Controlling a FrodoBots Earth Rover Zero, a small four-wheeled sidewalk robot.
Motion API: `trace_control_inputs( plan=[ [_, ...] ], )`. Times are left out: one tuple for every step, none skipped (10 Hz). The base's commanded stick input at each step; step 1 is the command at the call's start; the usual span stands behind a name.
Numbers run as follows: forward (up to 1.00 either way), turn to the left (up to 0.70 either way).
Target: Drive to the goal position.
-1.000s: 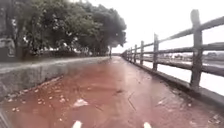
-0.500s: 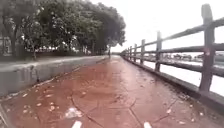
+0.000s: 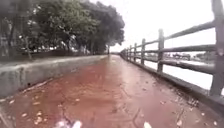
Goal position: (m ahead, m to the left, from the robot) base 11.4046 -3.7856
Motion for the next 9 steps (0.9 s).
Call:
trace_control_inputs(
  plan=[
    [0.50, 0.00],
    [0.50, 0.00],
    [0.50, 0.00],
    [0.50, 0.00],
    [0.50, 0.00],
    [0.50, 0.00],
    [0.50, 0.00],
    [0.50, 0.00],
    [0.50, 0.00]
  ],
)
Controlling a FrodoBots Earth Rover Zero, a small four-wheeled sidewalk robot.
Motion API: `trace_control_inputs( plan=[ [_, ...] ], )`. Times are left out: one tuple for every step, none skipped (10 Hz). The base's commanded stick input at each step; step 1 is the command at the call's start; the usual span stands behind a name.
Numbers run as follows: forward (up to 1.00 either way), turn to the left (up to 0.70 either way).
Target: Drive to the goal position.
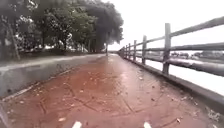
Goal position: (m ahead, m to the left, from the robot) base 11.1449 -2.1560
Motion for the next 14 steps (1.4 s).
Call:
trace_control_inputs(
  plan=[
    [0.50, 0.00],
    [0.50, 0.00],
    [0.50, 0.00],
    [0.50, 0.00],
    [0.50, 0.00],
    [0.50, 0.00],
    [0.50, 0.00],
    [0.50, 0.00],
    [0.50, 0.00],
    [0.50, 0.00],
    [0.50, 0.00],
    [0.50, 0.00],
    [0.50, 0.00],
    [0.50, 0.00]
  ],
)
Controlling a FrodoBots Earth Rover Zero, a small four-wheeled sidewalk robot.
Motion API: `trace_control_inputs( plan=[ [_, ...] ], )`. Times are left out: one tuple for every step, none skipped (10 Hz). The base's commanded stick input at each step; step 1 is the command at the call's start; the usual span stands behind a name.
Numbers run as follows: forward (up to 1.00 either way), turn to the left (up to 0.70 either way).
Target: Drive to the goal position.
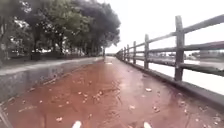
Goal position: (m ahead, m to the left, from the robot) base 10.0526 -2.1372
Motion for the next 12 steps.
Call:
trace_control_inputs(
  plan=[
    [0.50, 0.00],
    [0.50, 0.00],
    [0.50, 0.00],
    [0.50, 0.00],
    [0.50, 0.00],
    [0.50, 0.00],
    [0.50, 0.00],
    [0.50, 0.00],
    [0.50, 0.00],
    [0.50, 0.00],
    [0.50, 0.13],
    [0.50, 0.40]
  ],
)
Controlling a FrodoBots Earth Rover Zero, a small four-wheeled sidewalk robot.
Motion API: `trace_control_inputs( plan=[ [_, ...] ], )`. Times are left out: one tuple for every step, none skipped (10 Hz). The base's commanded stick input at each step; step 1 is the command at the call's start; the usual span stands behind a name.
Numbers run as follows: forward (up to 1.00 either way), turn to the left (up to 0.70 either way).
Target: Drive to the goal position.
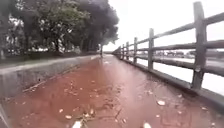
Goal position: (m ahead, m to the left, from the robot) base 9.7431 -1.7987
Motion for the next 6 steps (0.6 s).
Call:
trace_control_inputs(
  plan=[
    [0.50, 0.50],
    [0.50, 0.05],
    [0.50, 0.00],
    [0.50, 0.00],
    [0.50, 0.00],
    [0.50, 0.00]
  ],
)
